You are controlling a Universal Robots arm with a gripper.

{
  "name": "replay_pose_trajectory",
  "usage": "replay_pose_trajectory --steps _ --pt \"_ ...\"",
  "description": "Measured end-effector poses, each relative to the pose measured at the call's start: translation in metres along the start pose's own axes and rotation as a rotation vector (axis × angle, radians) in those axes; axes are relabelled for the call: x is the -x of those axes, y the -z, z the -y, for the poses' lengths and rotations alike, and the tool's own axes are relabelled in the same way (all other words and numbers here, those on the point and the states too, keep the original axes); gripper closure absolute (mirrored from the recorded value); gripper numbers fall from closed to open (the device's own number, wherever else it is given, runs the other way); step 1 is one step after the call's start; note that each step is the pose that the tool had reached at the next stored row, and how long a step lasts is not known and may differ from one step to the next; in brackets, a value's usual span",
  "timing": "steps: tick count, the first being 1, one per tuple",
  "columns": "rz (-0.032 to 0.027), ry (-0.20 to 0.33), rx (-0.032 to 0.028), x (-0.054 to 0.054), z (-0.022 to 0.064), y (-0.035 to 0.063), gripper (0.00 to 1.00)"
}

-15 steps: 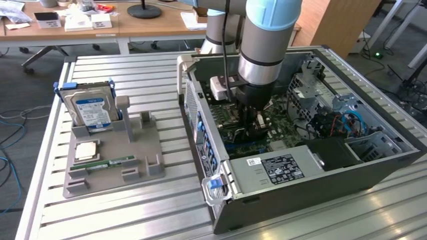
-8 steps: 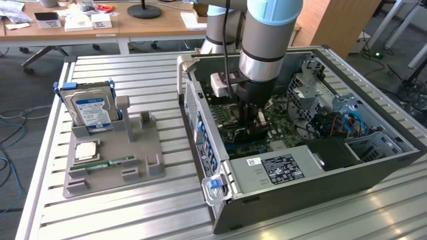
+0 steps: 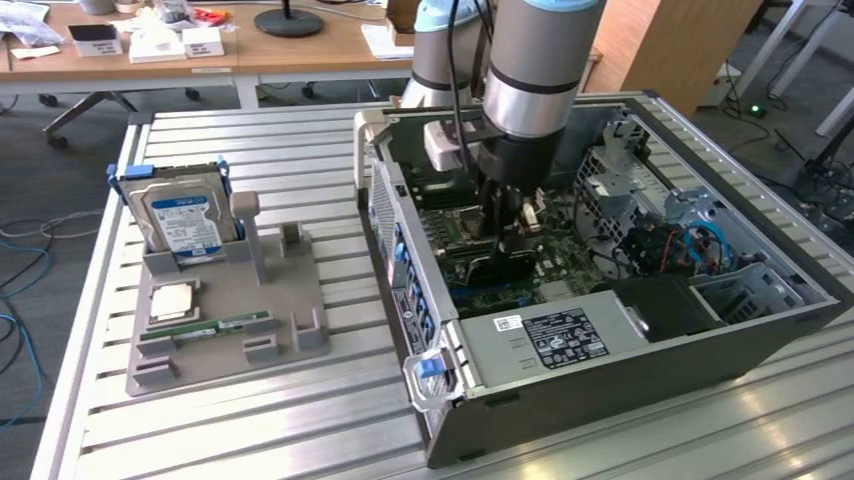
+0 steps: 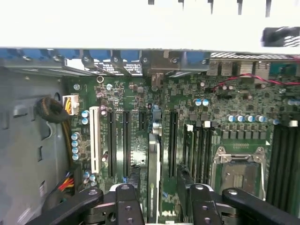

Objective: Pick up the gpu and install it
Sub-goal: 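Insert the gpu into the slot, then press down on the gpu until it lock into place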

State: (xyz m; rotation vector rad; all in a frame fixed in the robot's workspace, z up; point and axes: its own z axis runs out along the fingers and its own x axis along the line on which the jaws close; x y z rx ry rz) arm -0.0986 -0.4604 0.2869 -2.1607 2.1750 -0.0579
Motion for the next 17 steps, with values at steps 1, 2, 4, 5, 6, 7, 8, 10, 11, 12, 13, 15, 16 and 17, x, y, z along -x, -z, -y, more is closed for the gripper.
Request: replay_pose_trajectory --steps 1,2,4,5,6,7,8,10,11,12,13,15,16,17 --pt "-0.0001 0.000 0.0001 0.000 0.0003 0.0036 0.56" --pt "-0.0001 0.000 0.0000 0.000 0.0006 0.0074 0.56" --pt "-0.0001 0.000 0.0000 0.001 0.0011 0.0147 0.56" --pt "-0.0001 0.000 0.0000 0.001 0.0014 0.0181 0.56" --pt "0.0000 0.000 0.0000 0.001 0.0017 0.0217 0.56" --pt "-0.0001 0.000 0.0001 0.001 0.0020 0.0251 0.56" --pt "-0.0001 0.000 0.0001 0.001 0.0022 0.0283 0.56" --pt "-0.0001 0.000 0.0001 0.002 0.0027 0.0344 0.56" --pt "-0.0002 0.000 0.0001 0.002 0.0029 0.0368 0.56" --pt "-0.0001 0.000 0.0000 0.002 0.0030 0.0377 0.56" --pt "0.0001 0.000 -0.0001 0.002 0.0030 0.0377 0.56" --pt "-0.0001 0.000 0.0000 0.002 0.0030 0.0378 0.56" --pt "-0.0001 0.000 0.0000 0.002 0.0030 0.0378 0.56" --pt "-0.0001 0.000 0.0000 0.002 0.0030 0.0378 0.56"
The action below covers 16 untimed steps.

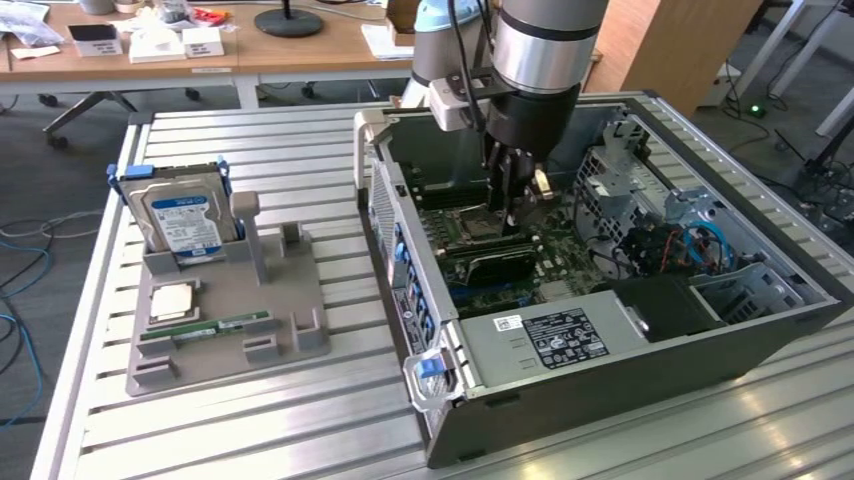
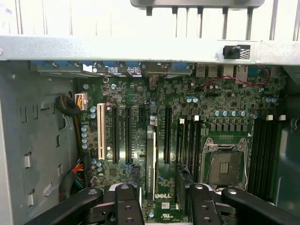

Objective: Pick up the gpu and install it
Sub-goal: 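Press down on the gpu until it lock into place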

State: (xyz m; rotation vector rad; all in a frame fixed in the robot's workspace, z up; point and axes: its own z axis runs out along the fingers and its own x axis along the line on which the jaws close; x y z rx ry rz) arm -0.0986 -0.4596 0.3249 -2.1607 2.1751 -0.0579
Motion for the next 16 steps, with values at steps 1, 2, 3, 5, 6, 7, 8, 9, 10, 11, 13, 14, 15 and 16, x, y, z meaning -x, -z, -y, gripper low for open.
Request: replay_pose_trajectory --steps 1,2,3,5,6,7,8,9,10,11,13,14,15,16 --pt "0.0000 0.000 0.0000 0.0000 0.0000 0.0000 0.56" --pt "0.0000 0.000 0.0000 0.0000 0.0000 0.0000 0.56" --pt "0.0000 0.000 0.0000 0.0000 0.0000 0.0000 0.56" --pt "0.0000 0.000 0.0000 0.0000 0.0000 0.0000 0.56" --pt "0.0000 0.000 0.0000 0.0000 0.0000 0.0000 0.56" --pt "0.0000 0.000 0.0000 0.0000 0.0000 0.0000 0.56" --pt "0.0000 0.000 0.0000 0.0000 0.0000 0.0000 0.56" --pt "0.0000 0.000 0.0000 0.0000 0.0000 0.0000 0.57" --pt "0.0000 0.000 0.0000 0.0000 0.0000 0.0000 0.57" --pt "0.0000 0.000 0.0000 0.0000 0.0000 0.0000 0.63" --pt "0.0000 0.000 0.0000 0.0000 0.0000 0.0000 0.69" --pt "0.0000 0.000 0.0000 0.0000 0.0000 0.0000 0.75" --pt "0.0000 0.000 0.0000 0.0000 0.0000 0.0000 0.81" --pt "0.0000 0.000 0.0000 0.0000 0.0000 0.0000 0.81"
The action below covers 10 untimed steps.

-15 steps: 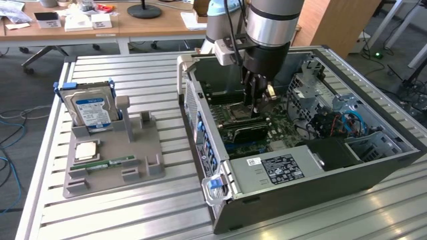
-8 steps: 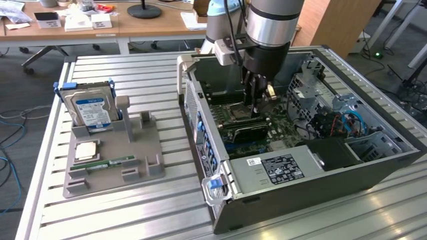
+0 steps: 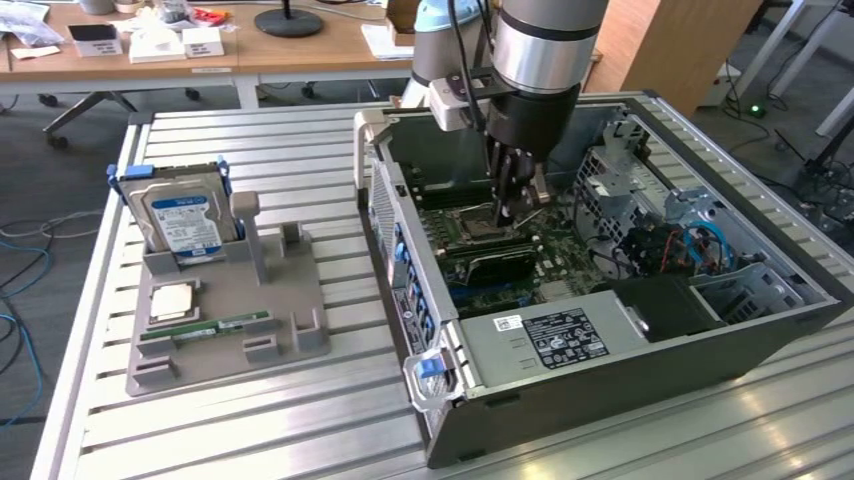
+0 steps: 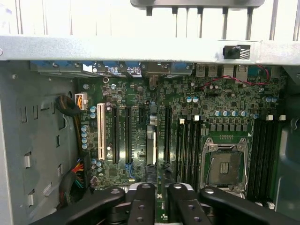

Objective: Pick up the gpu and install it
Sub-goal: 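Press down on the gpu until it lock into place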

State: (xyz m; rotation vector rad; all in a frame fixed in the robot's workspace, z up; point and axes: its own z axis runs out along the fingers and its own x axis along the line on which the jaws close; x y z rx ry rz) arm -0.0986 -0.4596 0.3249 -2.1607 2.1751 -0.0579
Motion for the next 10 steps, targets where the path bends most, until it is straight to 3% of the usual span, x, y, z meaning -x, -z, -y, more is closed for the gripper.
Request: replay_pose_trajectory --steps 3,10 --pt "0.0000 0.000 0.0000 0.0000 0.0000 0.0000 0.90" --pt "0.0000 0.000 0.0009 0.0000 0.0003 0.0000 0.90"
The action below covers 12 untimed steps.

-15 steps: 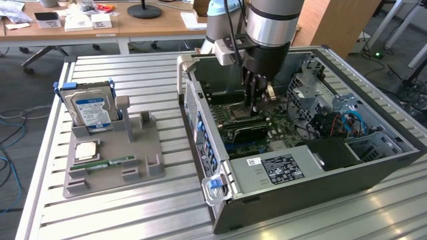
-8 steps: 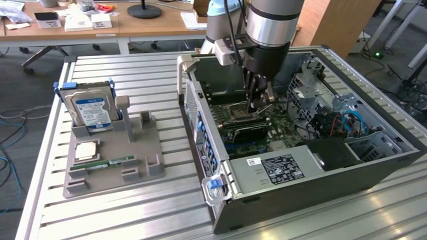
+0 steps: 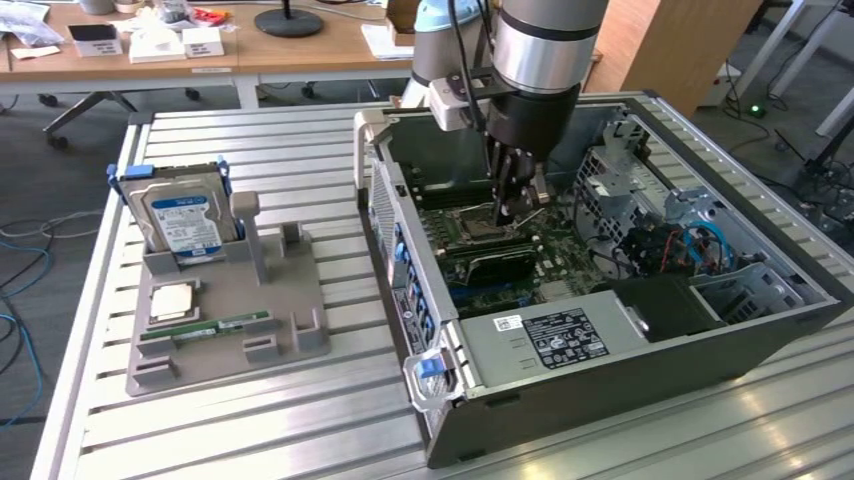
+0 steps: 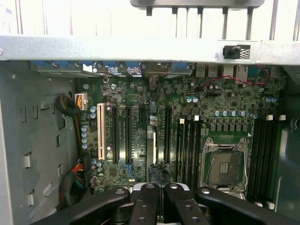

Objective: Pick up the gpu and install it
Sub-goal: 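Press down on the gpu until it lock into place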

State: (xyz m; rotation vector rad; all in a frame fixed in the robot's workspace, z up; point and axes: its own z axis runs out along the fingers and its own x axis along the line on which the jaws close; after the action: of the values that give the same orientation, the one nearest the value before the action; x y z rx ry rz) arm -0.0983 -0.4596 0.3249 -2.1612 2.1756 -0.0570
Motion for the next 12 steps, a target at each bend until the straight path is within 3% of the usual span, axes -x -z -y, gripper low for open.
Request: replay_pose_trajectory --steps 5,12 --pt "-0.0002 -0.002 0.0204 0.0000 0.0022 -0.0006 0.90" --pt "0.0015 -0.002 0.0210 0.0015 0.0021 -0.0037 0.90"
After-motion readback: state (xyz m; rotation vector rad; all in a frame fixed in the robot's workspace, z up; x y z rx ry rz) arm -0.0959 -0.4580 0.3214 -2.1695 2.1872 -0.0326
